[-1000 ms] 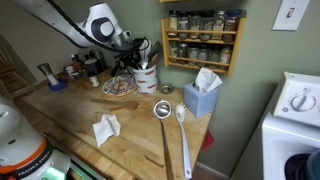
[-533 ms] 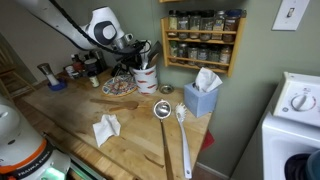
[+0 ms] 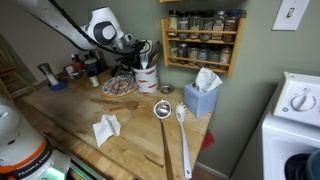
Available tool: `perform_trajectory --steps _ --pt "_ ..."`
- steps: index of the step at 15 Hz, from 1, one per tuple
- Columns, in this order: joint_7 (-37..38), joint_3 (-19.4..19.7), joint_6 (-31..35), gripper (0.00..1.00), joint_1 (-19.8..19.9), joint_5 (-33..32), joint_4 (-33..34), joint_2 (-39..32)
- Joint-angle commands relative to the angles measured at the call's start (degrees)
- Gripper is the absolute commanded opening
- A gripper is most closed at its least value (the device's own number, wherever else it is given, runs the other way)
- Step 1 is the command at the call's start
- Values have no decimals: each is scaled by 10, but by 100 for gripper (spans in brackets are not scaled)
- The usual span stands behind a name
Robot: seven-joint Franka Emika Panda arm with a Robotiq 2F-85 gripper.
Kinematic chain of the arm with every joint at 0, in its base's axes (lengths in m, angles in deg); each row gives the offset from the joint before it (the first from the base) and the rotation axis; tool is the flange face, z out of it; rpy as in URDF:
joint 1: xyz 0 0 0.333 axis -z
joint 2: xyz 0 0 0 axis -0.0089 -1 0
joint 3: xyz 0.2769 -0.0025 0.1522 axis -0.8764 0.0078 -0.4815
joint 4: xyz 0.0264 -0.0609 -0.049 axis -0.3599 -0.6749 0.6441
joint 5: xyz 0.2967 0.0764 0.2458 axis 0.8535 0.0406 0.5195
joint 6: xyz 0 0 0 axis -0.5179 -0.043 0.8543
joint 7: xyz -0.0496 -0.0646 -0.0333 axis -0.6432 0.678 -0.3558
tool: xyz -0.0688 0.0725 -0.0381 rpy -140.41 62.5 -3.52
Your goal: Move the white bucket to the left
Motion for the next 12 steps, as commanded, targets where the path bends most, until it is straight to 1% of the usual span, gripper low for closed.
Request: perform_trajectory --steps 1,6,8,9,12 --pt "-11 -5 5 5 6 -2 -12 18" --pt "-20 -5 30 5 5 -5 -53 58" --pt "-21 -5 42 4 5 -13 -69 73" --pt "-18 -6 49 2 5 -18 -78 80" --pt "-15 -6 64 4 5 -25 -104 107"
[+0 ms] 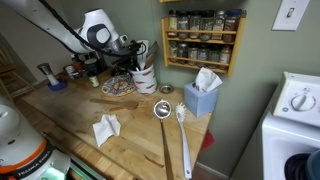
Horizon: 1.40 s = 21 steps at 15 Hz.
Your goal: Move the white bucket to the left
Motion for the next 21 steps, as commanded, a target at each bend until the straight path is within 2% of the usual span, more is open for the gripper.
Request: perform_trajectory --steps 1,13,21 --pt "0 -2 24 4 6 -25 -51 74" --pt "21 -6 45 4 15 -68 -124 174" --pt "15 -18 14 4 -6 -60 -118 222"
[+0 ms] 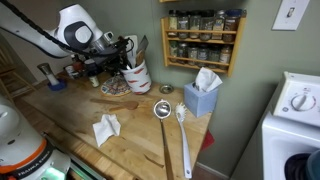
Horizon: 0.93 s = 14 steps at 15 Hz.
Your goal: Move the white bucket to the left
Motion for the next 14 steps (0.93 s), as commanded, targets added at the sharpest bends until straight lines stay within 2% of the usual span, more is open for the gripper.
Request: perform_trajectory --steps 1,11,14 --pt "1 -11 -15 4 -11 -13 0 83" --pt "-28 -6 -179 4 -90 39 -3 179" --pt "-57 1 -216 4 -113 61 -5 210"
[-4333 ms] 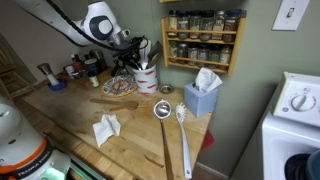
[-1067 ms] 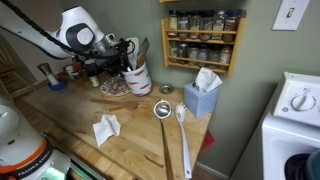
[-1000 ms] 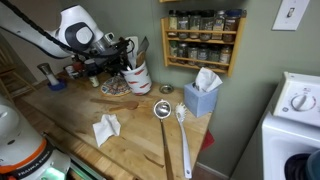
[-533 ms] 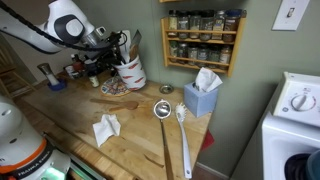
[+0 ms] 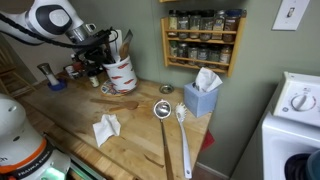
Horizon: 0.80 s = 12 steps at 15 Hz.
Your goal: Move the white bucket to the left
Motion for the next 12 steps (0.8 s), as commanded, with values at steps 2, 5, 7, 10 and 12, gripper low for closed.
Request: perform_trajectory --steps 2,5,7,10,12 --pt "-65 14 -46 4 -38 29 0 103" --pt "-110 17 -71 4 -60 44 -1 129" --pt "-147 19 -85 4 -76 52 -3 144" --pt "-202 21 -111 4 -103 71 -5 164" --pt "-237 22 -127 4 -119 85 -7 178"
